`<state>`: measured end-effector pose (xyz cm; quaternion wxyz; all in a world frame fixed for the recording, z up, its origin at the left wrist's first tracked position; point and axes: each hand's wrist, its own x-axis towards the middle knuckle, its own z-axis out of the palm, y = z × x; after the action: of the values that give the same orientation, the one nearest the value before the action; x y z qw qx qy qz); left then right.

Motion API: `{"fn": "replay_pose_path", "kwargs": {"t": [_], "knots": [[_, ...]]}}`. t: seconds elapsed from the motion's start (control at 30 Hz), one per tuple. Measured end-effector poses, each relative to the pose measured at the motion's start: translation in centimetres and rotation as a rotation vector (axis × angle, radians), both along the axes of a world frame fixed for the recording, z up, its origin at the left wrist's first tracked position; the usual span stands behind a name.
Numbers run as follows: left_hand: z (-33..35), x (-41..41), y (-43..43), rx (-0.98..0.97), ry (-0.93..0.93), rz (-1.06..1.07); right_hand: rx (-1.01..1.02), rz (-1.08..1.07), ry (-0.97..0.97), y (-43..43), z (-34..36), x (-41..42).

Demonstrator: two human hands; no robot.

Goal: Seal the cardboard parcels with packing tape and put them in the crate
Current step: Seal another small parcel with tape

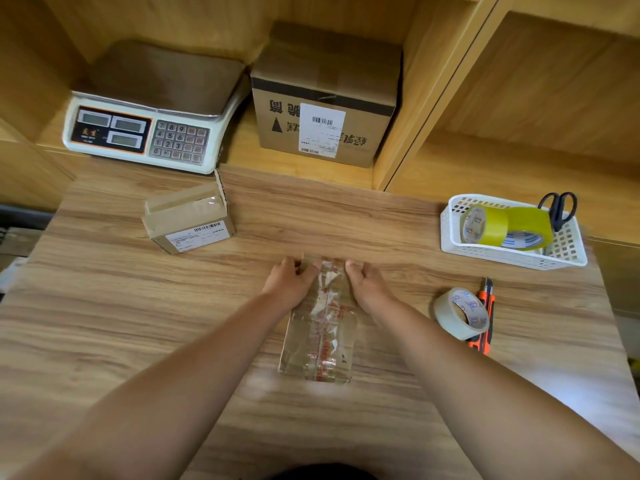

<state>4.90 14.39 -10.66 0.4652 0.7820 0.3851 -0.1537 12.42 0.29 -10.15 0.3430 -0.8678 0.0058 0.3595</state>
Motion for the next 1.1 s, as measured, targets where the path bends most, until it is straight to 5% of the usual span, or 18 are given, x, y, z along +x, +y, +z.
{"fn": "replay_pose_path", "kwargs": {"t": [0.13,0.33,0.47,0.83,1.1], "knots": [[1.2,-0.8,-1.0,0.020,-0.128,0.107,0.190,-0.101,0.039,0.4,2.4,-1.6],[6.4,-2.4,-2.1,-0.276,-0.530,0.415,0.355,0.007,-0.407,0.0,6.3,-3.3],[7.9,-5.3,-2.7,-0.400,-0.749,0.449,0.442,0.067,-0.499,-1.3,7.6,-5.3],[7.1,-10.0,-5.1,-0.325,-0.707,0.324,0.553,-0.021,-0.256,-2.6,7.6,-10.2],[7.0,-10.7,-5.4,-0.410,-0.698,0.283,0.480,-0.003,-0.412,-3.0,7.9,-10.7]]}}
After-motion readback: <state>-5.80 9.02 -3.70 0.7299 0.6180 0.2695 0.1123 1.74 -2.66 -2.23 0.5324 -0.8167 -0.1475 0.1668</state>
